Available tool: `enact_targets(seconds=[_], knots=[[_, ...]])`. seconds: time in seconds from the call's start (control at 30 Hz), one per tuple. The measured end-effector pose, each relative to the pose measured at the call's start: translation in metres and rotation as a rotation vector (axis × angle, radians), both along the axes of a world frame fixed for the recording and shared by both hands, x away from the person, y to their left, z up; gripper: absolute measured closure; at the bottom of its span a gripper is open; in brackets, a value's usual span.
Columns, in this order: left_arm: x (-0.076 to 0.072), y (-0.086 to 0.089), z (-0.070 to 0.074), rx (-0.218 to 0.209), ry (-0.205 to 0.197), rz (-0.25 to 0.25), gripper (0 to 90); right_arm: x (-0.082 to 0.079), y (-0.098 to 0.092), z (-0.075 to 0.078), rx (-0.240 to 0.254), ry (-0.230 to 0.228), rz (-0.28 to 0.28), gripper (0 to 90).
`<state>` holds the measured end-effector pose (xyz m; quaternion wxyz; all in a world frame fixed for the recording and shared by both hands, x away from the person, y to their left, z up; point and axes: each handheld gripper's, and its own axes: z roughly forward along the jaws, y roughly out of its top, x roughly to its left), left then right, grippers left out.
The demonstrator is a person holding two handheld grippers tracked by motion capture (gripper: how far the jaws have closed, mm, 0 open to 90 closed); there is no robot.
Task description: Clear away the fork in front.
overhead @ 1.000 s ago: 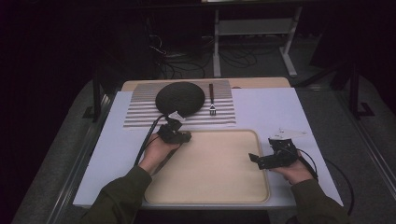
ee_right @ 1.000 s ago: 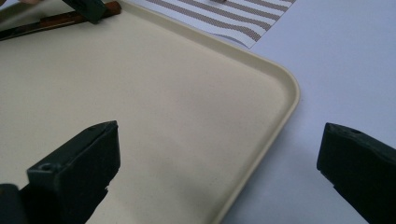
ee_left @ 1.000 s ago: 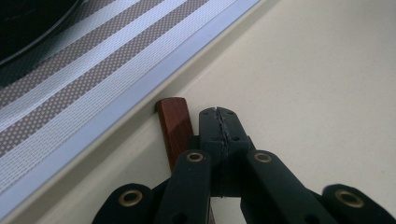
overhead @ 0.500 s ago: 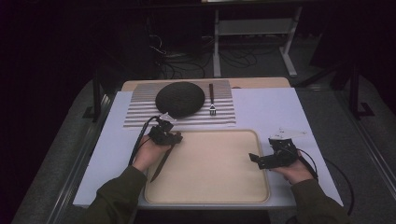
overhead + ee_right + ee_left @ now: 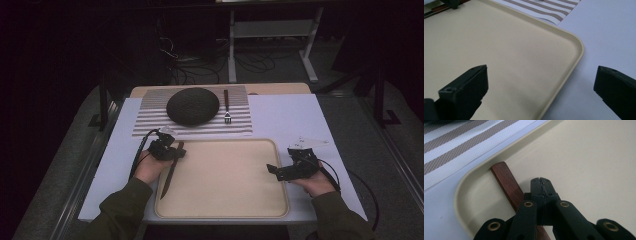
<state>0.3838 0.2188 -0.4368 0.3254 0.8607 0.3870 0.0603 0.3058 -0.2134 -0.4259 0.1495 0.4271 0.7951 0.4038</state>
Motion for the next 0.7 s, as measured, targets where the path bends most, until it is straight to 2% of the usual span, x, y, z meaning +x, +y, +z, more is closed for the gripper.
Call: enact_targets(seconds=[0.37,0.7], knots=[[-0.006,0.021,0.003,-0.018,-0.008,0.042,90.0,0.0,0.001,0.0,0.0,0.0,0.001,0.0],[-0.005,0.022,0.003,-0.03,-0.007,0.047,90.0,0.0,0.001,0.0,-0.001,0.001,0.004,0.0]])
